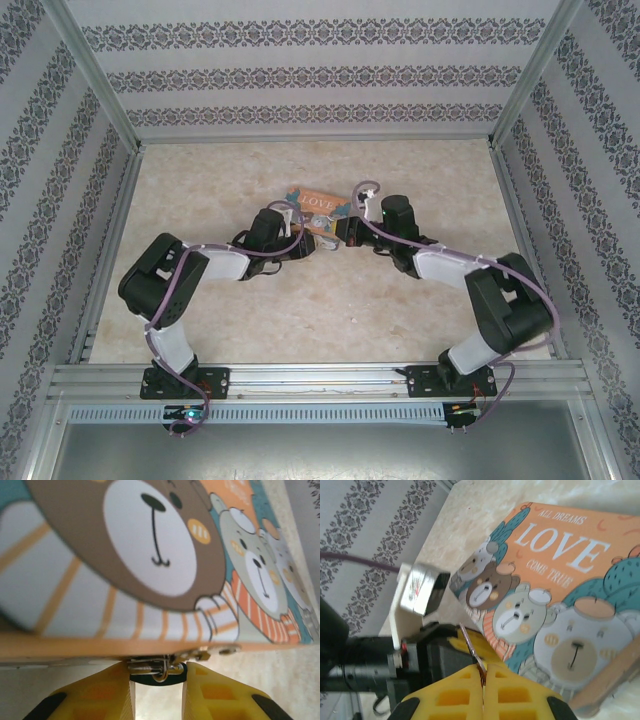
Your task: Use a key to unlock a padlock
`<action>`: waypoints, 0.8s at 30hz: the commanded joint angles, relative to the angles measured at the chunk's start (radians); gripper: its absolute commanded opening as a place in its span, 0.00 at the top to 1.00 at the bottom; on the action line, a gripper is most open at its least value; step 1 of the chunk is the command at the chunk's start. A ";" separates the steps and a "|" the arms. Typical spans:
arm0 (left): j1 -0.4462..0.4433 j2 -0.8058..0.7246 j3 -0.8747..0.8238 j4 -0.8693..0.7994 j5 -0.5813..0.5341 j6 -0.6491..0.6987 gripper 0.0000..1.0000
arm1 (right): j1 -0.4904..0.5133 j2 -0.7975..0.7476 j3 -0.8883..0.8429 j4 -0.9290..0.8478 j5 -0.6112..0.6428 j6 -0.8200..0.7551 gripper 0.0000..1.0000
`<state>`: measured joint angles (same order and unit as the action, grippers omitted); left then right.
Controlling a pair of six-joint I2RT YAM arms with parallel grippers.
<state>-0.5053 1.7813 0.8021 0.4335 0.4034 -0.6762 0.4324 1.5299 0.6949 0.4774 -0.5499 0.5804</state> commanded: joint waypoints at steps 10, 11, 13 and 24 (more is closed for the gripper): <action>-0.018 -0.054 0.142 -0.242 0.118 -0.101 0.77 | 0.145 -0.176 -0.211 0.002 0.214 -0.283 1.00; -0.019 -0.054 0.152 -0.252 0.122 -0.103 0.77 | 0.160 -0.174 -0.220 0.003 0.232 -0.296 1.00; -0.019 -0.053 0.166 -0.278 0.123 -0.106 0.77 | 0.184 -0.167 -0.241 0.008 0.280 -0.306 1.00; -0.018 -0.057 0.206 -0.340 0.153 -0.140 0.77 | 0.236 -0.089 -0.246 0.035 0.414 -0.336 1.00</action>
<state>-0.5072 1.7584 0.9707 0.1143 0.5236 -0.7952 0.6559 1.4178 0.4438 0.4839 -0.1944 0.2798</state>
